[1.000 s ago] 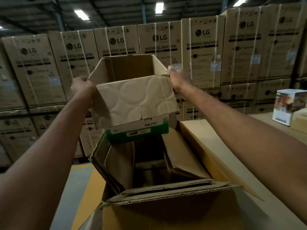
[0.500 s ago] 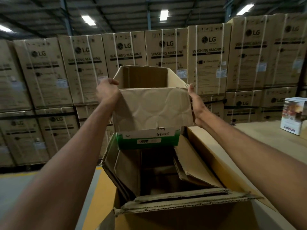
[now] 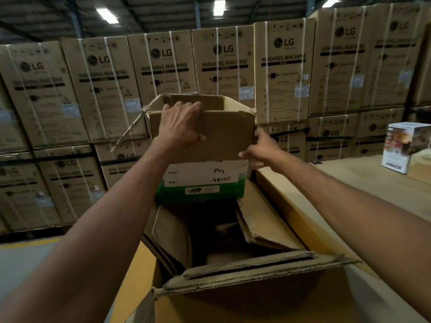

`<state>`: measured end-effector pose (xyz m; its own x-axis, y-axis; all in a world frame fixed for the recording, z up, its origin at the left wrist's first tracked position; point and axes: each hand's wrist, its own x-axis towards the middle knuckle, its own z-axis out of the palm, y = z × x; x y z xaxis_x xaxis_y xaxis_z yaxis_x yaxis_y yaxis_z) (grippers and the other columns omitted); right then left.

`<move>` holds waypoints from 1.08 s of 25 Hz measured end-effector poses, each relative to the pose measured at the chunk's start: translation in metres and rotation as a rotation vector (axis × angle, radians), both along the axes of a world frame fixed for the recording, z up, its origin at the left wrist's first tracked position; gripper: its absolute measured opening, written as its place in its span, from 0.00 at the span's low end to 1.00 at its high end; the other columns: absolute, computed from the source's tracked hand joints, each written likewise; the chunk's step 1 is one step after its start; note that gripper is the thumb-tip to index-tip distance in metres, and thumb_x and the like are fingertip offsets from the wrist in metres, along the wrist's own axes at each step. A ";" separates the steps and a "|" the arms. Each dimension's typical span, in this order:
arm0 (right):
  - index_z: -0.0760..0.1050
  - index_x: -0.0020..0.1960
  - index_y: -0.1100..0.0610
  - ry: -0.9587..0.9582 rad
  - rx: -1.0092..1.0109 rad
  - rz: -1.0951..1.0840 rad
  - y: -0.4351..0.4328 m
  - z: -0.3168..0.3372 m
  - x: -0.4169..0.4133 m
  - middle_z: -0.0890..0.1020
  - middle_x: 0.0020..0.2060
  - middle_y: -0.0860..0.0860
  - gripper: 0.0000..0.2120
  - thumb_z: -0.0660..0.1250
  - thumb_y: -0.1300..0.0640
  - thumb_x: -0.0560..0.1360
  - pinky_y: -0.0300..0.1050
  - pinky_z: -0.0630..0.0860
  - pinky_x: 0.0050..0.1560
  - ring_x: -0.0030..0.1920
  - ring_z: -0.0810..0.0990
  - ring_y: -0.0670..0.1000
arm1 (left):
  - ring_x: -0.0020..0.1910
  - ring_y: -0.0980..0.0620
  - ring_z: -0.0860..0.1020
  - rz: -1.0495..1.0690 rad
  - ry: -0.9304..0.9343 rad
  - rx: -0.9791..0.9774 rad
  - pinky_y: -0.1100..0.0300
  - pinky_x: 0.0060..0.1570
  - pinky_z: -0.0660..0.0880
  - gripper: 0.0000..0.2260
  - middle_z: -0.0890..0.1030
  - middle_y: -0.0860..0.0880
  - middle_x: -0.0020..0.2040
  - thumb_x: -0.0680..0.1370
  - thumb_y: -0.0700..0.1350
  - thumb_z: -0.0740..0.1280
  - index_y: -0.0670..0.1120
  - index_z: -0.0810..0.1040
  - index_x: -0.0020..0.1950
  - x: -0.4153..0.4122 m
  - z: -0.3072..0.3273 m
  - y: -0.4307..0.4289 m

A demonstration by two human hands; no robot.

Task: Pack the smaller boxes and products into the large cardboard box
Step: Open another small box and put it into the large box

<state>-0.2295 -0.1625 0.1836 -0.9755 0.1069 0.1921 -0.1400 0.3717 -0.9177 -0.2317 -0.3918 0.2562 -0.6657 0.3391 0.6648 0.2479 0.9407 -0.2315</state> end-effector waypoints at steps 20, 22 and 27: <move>0.79 0.52 0.51 -0.214 1.481 0.225 0.056 -0.067 0.022 0.81 0.46 0.50 0.05 0.69 0.52 0.77 0.47 0.79 0.54 0.45 0.80 0.48 | 0.63 0.42 0.71 -0.093 0.174 0.222 0.47 0.63 0.63 0.31 0.76 0.43 0.64 0.72 0.55 0.76 0.49 0.70 0.71 0.019 0.013 0.019; 0.78 0.56 0.52 -0.340 1.464 0.140 0.088 -0.066 0.021 0.80 0.49 0.49 0.08 0.68 0.53 0.78 0.52 0.76 0.63 0.50 0.78 0.47 | 0.62 0.42 0.71 -0.094 0.175 0.194 0.46 0.62 0.63 0.31 0.76 0.43 0.63 0.72 0.54 0.77 0.48 0.70 0.71 0.022 0.016 0.025; 0.80 0.53 0.48 -0.196 1.598 0.155 0.100 -0.084 0.018 0.80 0.60 0.51 0.07 0.64 0.51 0.79 0.65 0.49 0.78 0.72 0.69 0.56 | 0.59 0.41 0.73 -0.019 0.150 -0.030 0.44 0.59 0.66 0.32 0.77 0.43 0.60 0.71 0.55 0.77 0.51 0.70 0.71 0.023 0.003 0.025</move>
